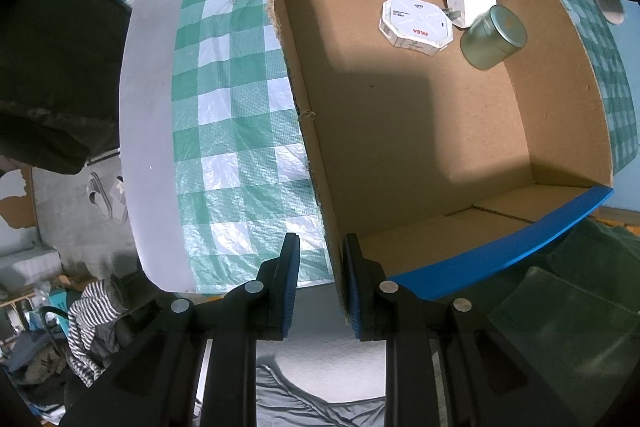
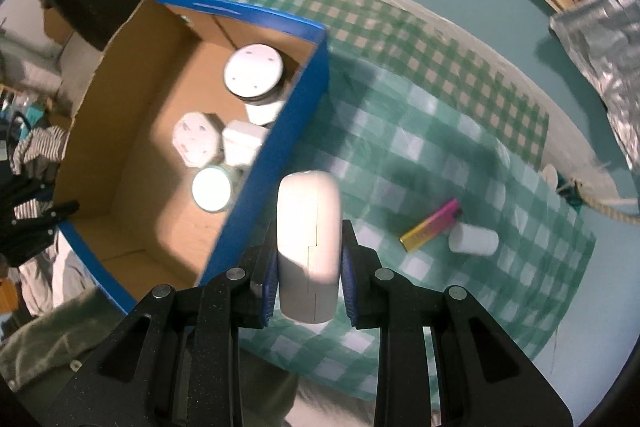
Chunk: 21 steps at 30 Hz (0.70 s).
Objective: Organize rigid objects
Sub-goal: 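Carry the white oval case into the box with the right gripper and release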
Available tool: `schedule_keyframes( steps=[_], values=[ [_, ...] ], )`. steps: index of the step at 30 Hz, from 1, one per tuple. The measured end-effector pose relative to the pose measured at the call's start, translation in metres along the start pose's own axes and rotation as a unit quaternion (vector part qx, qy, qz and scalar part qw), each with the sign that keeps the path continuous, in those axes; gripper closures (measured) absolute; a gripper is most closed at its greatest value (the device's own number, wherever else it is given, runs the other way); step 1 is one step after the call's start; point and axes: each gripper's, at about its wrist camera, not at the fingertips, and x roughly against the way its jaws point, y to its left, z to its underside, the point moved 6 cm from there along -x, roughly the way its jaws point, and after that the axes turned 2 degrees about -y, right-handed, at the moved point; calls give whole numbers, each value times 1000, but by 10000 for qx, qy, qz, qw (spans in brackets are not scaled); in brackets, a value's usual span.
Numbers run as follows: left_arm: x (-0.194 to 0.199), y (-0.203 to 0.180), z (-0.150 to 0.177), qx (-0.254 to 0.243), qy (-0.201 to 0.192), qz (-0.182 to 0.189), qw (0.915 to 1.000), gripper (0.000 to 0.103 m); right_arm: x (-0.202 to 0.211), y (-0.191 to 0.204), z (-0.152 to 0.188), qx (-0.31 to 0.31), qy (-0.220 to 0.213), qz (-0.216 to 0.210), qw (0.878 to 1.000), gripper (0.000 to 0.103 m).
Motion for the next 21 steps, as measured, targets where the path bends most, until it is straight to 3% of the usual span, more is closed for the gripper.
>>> schedule_keyframes(
  steps=[21],
  values=[
    [-1,1,1,20,-1,8,10000,81,-39,66,-55,886,221,-15,9958,78]
  ],
)
